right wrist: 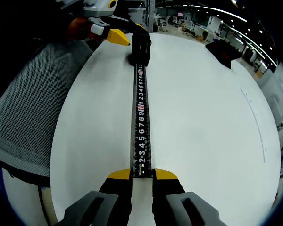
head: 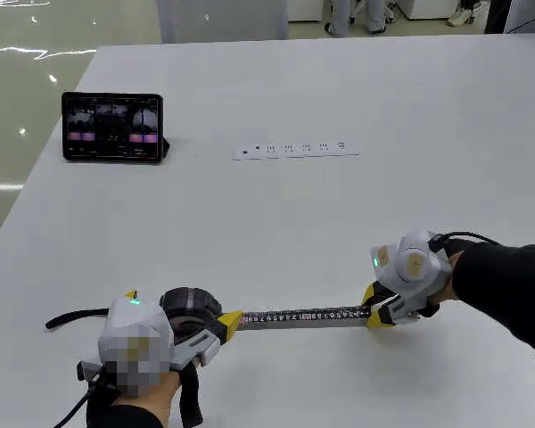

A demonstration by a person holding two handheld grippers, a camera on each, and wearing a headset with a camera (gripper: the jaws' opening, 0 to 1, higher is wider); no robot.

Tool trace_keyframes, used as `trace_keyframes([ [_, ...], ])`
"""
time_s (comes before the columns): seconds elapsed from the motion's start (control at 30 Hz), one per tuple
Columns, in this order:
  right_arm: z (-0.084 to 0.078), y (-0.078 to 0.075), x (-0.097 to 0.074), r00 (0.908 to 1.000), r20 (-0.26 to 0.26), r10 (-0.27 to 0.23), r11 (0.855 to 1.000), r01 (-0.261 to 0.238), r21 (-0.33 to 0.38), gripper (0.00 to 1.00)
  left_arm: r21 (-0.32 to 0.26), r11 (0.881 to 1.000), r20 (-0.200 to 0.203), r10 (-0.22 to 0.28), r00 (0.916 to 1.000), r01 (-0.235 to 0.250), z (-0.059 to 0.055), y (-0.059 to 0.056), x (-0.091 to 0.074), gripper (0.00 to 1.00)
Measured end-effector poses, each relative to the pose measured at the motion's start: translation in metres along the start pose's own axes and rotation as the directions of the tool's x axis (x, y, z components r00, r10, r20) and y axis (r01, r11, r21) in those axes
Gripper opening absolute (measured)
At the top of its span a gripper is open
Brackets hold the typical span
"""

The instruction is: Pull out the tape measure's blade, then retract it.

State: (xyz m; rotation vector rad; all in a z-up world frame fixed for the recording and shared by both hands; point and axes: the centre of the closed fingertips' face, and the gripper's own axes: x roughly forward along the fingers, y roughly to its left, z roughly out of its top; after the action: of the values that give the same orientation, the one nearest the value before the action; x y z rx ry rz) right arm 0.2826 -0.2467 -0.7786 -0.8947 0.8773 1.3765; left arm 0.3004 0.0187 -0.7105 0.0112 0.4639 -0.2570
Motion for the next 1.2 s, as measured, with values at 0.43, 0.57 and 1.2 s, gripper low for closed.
trace_keyframes([
  [0.43,-0.001,-0.001,0.001,0.9997,-0.024,0.009,1.000,-0.008,0.010,0.11,-0.006,1.000,-0.008,0.020,0.9998,-0.020,-0.006,0.004,0.009,0.99],
  [0.57,-0.001,0.000,0.000,0.9996,-0.027,0.003,0.999,-0.002,0.035,0.11,-0.016,0.999,-0.008,0.034,0.9994,-0.035,-0.008,0.007,0.012,0.99],
  [1.2,-0.002,-0.001,0.002,0.9956,-0.093,-0.010,0.996,0.018,0.085,0.11,-0.079,0.995,-0.086,0.055,0.9948,-0.061,-0.022,0.008,0.023,0.67],
])
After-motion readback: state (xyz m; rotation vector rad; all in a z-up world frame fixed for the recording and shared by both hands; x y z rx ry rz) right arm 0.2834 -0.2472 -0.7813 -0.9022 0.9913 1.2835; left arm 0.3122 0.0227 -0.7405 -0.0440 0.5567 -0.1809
